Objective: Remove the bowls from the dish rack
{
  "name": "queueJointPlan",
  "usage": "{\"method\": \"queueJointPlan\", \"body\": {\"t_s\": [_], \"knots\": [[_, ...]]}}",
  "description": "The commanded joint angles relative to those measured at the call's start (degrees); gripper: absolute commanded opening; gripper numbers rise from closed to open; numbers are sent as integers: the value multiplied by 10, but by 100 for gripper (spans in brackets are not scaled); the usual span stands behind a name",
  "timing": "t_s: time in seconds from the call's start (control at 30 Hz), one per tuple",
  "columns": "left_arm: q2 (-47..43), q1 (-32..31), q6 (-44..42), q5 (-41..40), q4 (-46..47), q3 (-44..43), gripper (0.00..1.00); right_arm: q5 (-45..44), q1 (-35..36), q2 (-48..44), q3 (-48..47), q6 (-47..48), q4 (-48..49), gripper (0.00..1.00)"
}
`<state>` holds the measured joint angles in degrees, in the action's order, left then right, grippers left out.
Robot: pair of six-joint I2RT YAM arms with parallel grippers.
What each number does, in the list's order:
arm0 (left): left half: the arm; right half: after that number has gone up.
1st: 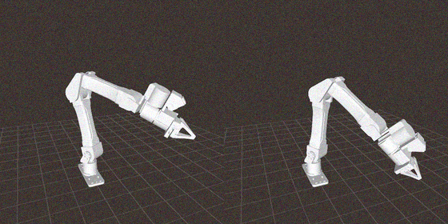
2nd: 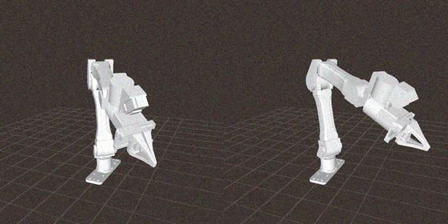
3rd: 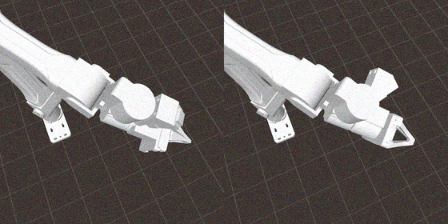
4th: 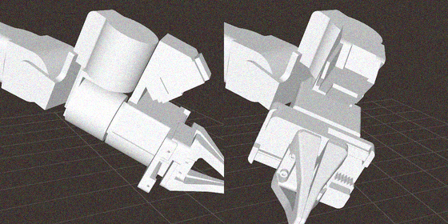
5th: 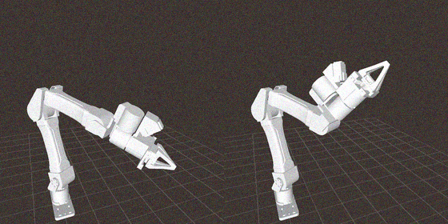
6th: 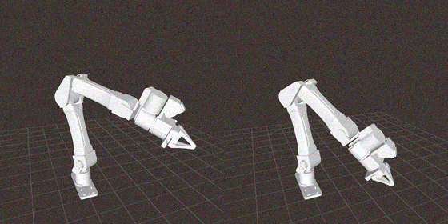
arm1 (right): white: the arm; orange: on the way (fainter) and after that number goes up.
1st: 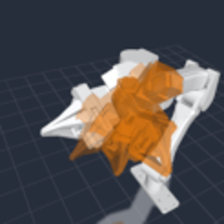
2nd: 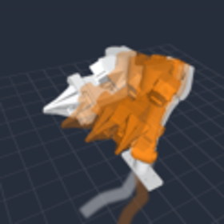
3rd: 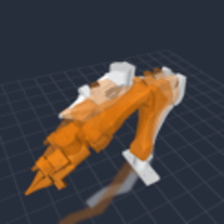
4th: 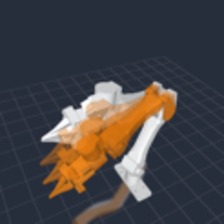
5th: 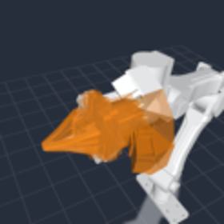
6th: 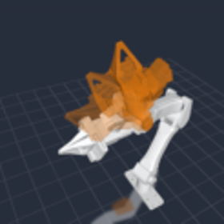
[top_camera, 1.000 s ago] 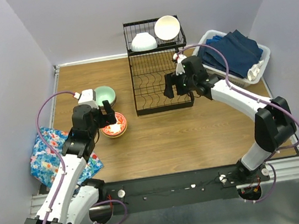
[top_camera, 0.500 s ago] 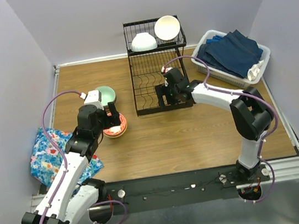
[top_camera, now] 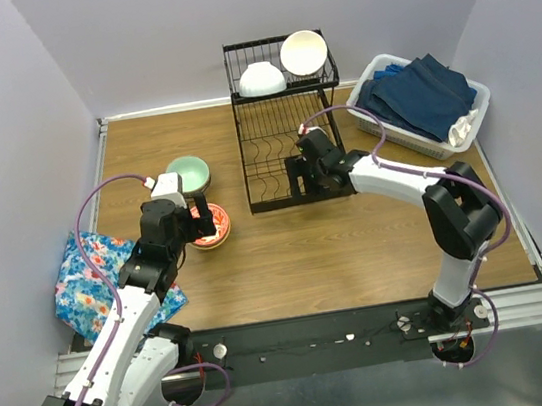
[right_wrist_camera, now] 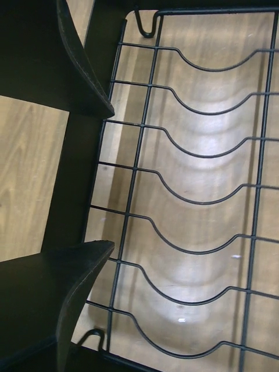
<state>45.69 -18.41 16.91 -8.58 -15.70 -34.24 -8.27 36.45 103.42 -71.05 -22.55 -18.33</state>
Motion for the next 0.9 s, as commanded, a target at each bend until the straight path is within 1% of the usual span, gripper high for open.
{"method": "queueJointPlan", "body": {"t_s": [0.0, 0.17, 0.3, 0.4, 0.53, 0.63, 0.73, 0.77, 0.8, 0.87], "knots": [[0, -2, -8, -7, 14, 6, 99, 44, 30, -30, 78, -15, -167, 93], [-3, -3, -6, -2, 12, 8, 99, 62, 48, -75, 122, -50, -196, 93], [-3, -3, -4, 0, 11, 10, 99, 77, 76, -114, 150, -90, -210, 93], [-3, -4, -3, 0, 10, 9, 99, 80, 94, -138, 151, -108, -221, 93], [-7, -4, 1, 0, 8, 9, 99, 69, 100, -162, 139, -111, -227, 93], [-11, -4, 1, -2, 9, 10, 99, 27, 100, -177, 81, -86, -266, 95], [-13, -4, 1, -3, 4, 6, 99, -25, 99, -174, -13, -37, -331, 97], [-14, -4, 1, -2, 0, 4, 99, -40, 98, -171, -64, -26, -366, 98], [-15, -4, -1, -2, -4, 2, 99, -62, 88, -165, -86, -2, -382, 99], [-18, -4, -2, -2, -13, -3, 99, -73, 74, -161, -130, 21, -415, 99]]}}
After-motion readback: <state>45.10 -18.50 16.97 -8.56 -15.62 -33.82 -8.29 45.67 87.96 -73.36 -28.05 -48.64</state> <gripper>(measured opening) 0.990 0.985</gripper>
